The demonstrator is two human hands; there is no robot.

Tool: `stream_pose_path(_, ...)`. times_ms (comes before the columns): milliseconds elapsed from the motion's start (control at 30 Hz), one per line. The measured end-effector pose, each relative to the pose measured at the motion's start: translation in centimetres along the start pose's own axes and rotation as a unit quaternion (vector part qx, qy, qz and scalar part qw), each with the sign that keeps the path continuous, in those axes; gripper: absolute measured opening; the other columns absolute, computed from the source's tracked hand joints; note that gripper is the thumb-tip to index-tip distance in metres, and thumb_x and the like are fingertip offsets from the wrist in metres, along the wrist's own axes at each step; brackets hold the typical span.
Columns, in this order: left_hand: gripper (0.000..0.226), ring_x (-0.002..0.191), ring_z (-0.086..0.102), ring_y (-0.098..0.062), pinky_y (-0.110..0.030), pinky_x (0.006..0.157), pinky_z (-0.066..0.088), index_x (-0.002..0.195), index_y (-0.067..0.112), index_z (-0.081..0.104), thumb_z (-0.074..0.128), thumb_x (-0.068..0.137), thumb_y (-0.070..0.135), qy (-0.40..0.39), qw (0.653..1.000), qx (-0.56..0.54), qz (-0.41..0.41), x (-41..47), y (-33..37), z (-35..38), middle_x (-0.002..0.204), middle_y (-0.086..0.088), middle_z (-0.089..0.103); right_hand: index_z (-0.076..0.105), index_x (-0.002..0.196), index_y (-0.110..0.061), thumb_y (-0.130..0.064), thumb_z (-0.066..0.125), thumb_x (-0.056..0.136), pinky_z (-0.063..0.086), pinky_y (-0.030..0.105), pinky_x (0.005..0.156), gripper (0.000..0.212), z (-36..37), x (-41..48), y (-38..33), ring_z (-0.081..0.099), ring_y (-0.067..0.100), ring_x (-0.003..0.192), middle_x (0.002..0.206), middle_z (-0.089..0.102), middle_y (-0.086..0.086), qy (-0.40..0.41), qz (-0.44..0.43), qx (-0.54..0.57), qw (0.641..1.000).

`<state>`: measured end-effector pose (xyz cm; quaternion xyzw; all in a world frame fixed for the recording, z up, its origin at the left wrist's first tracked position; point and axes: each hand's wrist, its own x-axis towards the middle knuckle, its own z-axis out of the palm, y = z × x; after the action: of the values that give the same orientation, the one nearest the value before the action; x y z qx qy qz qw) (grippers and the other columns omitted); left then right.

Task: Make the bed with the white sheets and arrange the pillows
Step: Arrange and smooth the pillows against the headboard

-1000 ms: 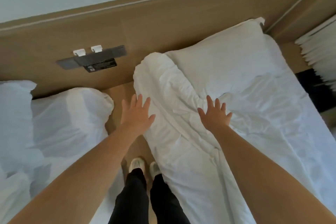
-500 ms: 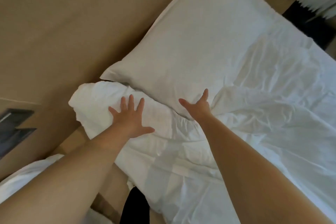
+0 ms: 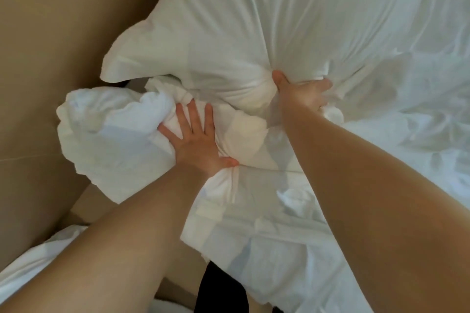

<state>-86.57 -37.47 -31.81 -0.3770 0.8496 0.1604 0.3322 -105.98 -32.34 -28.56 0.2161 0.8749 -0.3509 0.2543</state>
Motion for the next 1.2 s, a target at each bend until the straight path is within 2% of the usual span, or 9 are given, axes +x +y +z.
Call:
stream_pose_path(100, 0.13, 0.139, -0.032, -0.044, -0.078, 0.099, -0.006, 0.133, 0.017, -0.047, 0.038, 0.067, 0.091, -0.024, 0.999, 0.02, 0.016, -1.5, -0.5, -0.9, 0.15, -0.019, -0.04, 0.042, 0.135, -0.019, -0.036, 0.08, 0.078, 0.041, 0.029, 0.088, 0.07, -1.4, -1.1, -0.2, 0.057, 0.019, 0.104, 0.117, 0.059, 0.001, -0.012, -0.033, 0.045, 0.998)
stream_pose_path(267, 0.097, 0.149, -0.011, -0.033, -0.059, 0.117, 0.01, 0.149, 0.017, -0.025, 0.043, 0.093, 0.059, 0.003, 0.998, -0.046, 0.042, -7.2, -1.6, -5.1, 0.161, -0.011, -0.017, 0.063, 0.11, -0.019, -0.03, 0.077, 0.077, 0.043, 0.023, 0.075, 0.037, -7.8, -4.0, -4.6, 0.057, 0.016, 0.084, 0.078, 0.056, -0.009, -0.036, -0.143, -0.013, 0.989)
stream_pose_path(500, 0.114, 0.149, -0.005, -0.033, -0.056, 0.118, 0.013, 0.153, 0.018, -0.014, 0.061, 0.08, 0.064, 0.236, 0.97, -0.02, 0.058, -15.1, -1.5, -17.7, 0.162, -0.012, -0.012, 0.063, 0.085, -0.014, -0.014, 0.082, 0.071, 0.052, 0.027, 0.07, 0.024, -22.1, -10.3, -13.9, 0.064, 0.018, 0.079, 0.083, 0.066, 0.0, -0.142, -0.222, 0.059, 0.963)
stream_pose_path(600, 0.123, 0.148, -0.005, -0.039, -0.067, 0.112, 0.004, 0.154, 0.021, -0.012, 0.064, 0.07, 0.07, 0.343, 0.935, 0.067, 0.053, -18.7, 0.5, -23.1, 0.16, -0.015, -0.011, 0.067, 0.101, -0.006, -0.003, 0.085, 0.064, 0.058, 0.041, 0.084, 0.041, -29.4, -12.2, -13.9, 0.07, 0.027, 0.091, 0.097, 0.071, 0.01, -0.245, -0.207, 0.108, 0.941)
stream_pose_path(667, 0.114, 0.144, 0.016, -0.04, -0.067, 0.111, 0.0, 0.154, 0.021, 0.001, 0.06, 0.07, 0.07, 0.363, 0.926, 0.082, 0.064, -21.6, 2.6, -25.3, 0.156, -0.017, 0.011, 0.066, 0.105, -0.004, 0.003, 0.079, 0.072, 0.057, 0.043, 0.087, 0.036, -34.1, -13.2, -11.3, 0.069, 0.028, 0.094, 0.101, 0.071, 0.012, -0.296, -0.196, 0.076, 0.932)
stream_pose_path(733, 0.081, 0.117, 0.052, -0.035, -0.057, 0.109, 0.033, 0.143, 0.018, 0.03, 0.064, 0.078, 0.053, 0.31, 0.94, 0.075, 0.119, -24.9, 4.7, -25.2, 0.129, -0.014, 0.051, 0.067, 0.106, -0.004, 0.002, 0.077, 0.076, 0.058, 0.042, 0.085, 0.033, -38.3, -13.8, -7.4, 0.069, 0.029, 0.096, 0.102, 0.072, 0.012, -0.327, -0.177, 0.03, 0.928)
stream_pose_path(800, 0.04, 0.093, 0.063, -0.029, -0.04, 0.079, 0.052, 0.124, 0.023, 0.048, 0.059, 0.088, 0.037, 0.188, 0.958, 0.093, 0.196, -28.5, 6.6, -22.8, 0.107, -0.005, 0.065, 0.067, 0.109, -0.004, -0.002, 0.081, 0.074, 0.056, 0.046, 0.089, 0.038, -41.8, -13.8, -2.5, 0.069, 0.03, 0.099, 0.105, 0.072, 0.013, -0.347, -0.151, -0.007, 0.926)
stream_pose_path(1000, 0.013, 0.089, 0.062, -0.022, -0.029, 0.066, 0.045, 0.099, 0.026, 0.06, 0.053, 0.088, 0.027, -0.113, 0.94, 0.151, 0.285, -33.8, 12.1, -10.4, 0.102, 0.0, 0.065, 0.06, 0.123, -0.014, -0.022, 0.085, 0.074, 0.048, 0.036, 0.093, 0.055, -46.0, -12.3, 13.7, 0.06, 0.021, 0.11, 0.112, 0.063, -0.001, -0.348, -0.06, -0.151, 0.923)
stream_pose_path(1200, 0.032, 0.102, 0.06, -0.023, -0.03, 0.073, 0.044, 0.112, 0.019, 0.06, 0.058, 0.088, 0.04, -0.201, 0.917, 0.237, 0.249, -33.3, 14.7, -3.0, 0.113, -0.002, 0.062, 0.046, 0.138, -0.013, -0.046, 0.08, 0.074, 0.046, 0.038, 0.094, 0.079, -44.2, -10.1, 21.1, 0.052, 0.025, 0.117, 0.136, 0.051, 0.005, -0.324, -0.017, -0.286, 0.902)
